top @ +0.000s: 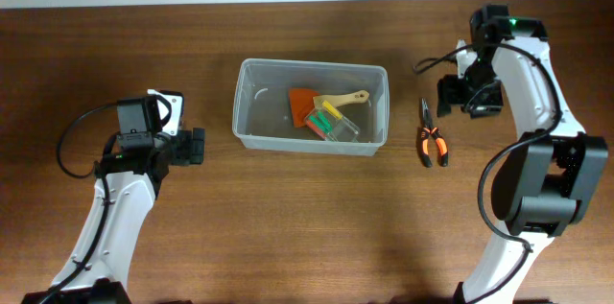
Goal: Pack container
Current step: 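Grasp the orange-black needle-nose pliers with the right gripper, then lower the needle-nose pliers into the container and release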
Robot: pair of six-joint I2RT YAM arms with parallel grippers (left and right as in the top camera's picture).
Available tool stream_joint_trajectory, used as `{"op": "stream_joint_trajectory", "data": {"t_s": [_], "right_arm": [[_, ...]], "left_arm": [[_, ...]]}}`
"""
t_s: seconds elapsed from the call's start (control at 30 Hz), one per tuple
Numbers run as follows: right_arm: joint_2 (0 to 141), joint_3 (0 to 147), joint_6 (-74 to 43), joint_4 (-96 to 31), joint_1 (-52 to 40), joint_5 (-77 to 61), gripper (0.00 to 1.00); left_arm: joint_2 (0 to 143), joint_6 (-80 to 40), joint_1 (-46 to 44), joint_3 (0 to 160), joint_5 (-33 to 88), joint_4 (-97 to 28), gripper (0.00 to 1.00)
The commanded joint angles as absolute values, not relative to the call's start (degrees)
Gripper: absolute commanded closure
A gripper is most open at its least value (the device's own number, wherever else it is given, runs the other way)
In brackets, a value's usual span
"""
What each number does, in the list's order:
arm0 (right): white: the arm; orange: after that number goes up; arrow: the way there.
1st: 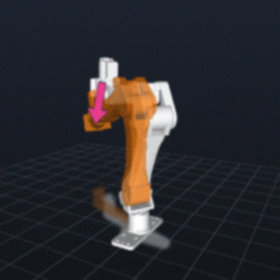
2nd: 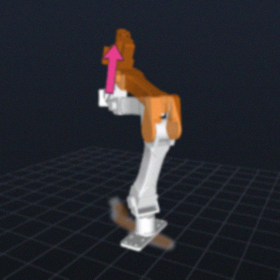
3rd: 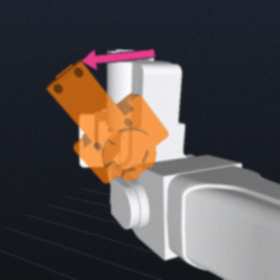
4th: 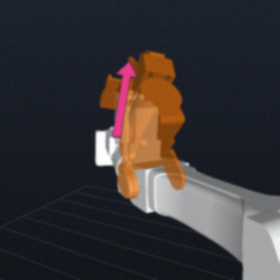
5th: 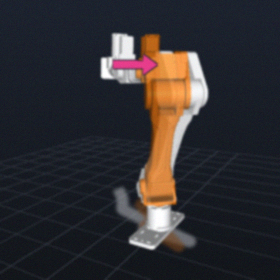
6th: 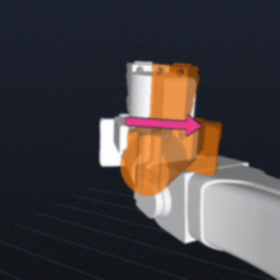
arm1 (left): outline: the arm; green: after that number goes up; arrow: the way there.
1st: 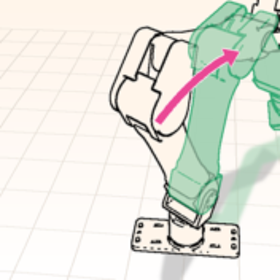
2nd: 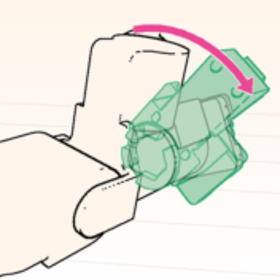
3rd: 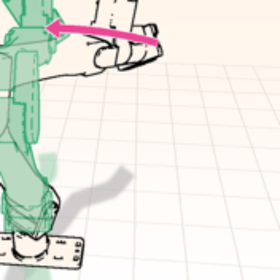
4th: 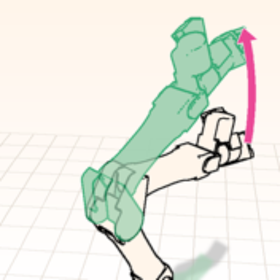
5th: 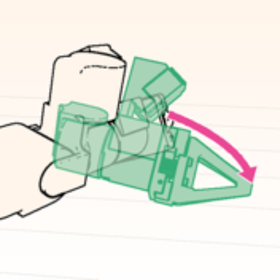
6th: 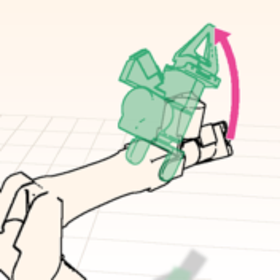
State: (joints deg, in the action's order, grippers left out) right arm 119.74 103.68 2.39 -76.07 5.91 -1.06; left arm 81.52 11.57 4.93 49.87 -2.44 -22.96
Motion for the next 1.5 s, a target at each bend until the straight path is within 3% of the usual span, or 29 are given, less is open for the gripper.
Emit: {"op": "stream_joint_trajectory", "data": {"t_s": [0.0, 0.17, 0.53, 0.63, 0.67, 0.73, 0.77, 0.97, 1.0, 1.03, 1.27, 1.47], "right_arm": [[119.7, 100.8, 2.8, -77.4, 6.0, 1.1, 0.32], [119.7, 96.0, 2.7, -76.6, 6.0, 1.1, 0.32], [119.7, 83.3, 2.5, -61.9, 6.0, 0.3, 0.33], [119.7, 80.8, 2.5, -59.6, 6.0, 0.3, 0.39], [119.7, 79.8, 2.5, -58.7, 6.0, 0.3, 0.53], [119.7, 79.8, 2.5, -58.4, 6.0, 0.3, 0.59], [119.7, 79.8, 2.5, -58.2, 6.0, 0.3, 0.68], [119.7, 81.0, 2.5, -56.7, 6.0, 0.3, 0.82], [119.7, 82.2, 2.5, -57.2, 6.0, 0.3, 0.93], [119.7, 83.7, 2.5, -58.2, 6.0, 0.2, 0.96], [115.7, 99.7, 2.5, -69.6, 5.0, -1.5, 0.96], [107.8, 113.3, 2.8, -74.7, -2.9, -1.5, 0.96]], "left_arm": [[81.8, 12.5, 5.0, 50.7, -2.8, -22.8, 0.01], [81.8, 12.5, 5.0, 50.7, -2.8, -22.8, 0.01], [81.8, 12.5, 5.0, 50.7, -2.8, -22.8, 0.01], [81.8, 12.5, 5.0, 50.7, -2.8, -22.8, 0.01], [81.8, 12.5, 5.0, 50.7, -2.8, -22.8, 0.01], [81.8, 12.5, 5.0, 50.7, -2.8, -22.8, 0.01], [81.8, 12.5, 5.0, 50.7, -2.8, -22.8, 0.01], [81.8, 12.5, 5.0, 50.7, -2.8, -22.8, 0.01], [81.8, 12.5, 5.0, 50.7, -2.8, -22.8, 0.01], [81.8, 12.5, 5.0, 50.7, -2.8, -22.8, 0.01], [81.8, 12.5, 5.0, 50.7, -2.8, -22.8, 0.01], [81.8, 12.5, 5.0, 50.7, -2.8, -22.8, 0.01]]}}
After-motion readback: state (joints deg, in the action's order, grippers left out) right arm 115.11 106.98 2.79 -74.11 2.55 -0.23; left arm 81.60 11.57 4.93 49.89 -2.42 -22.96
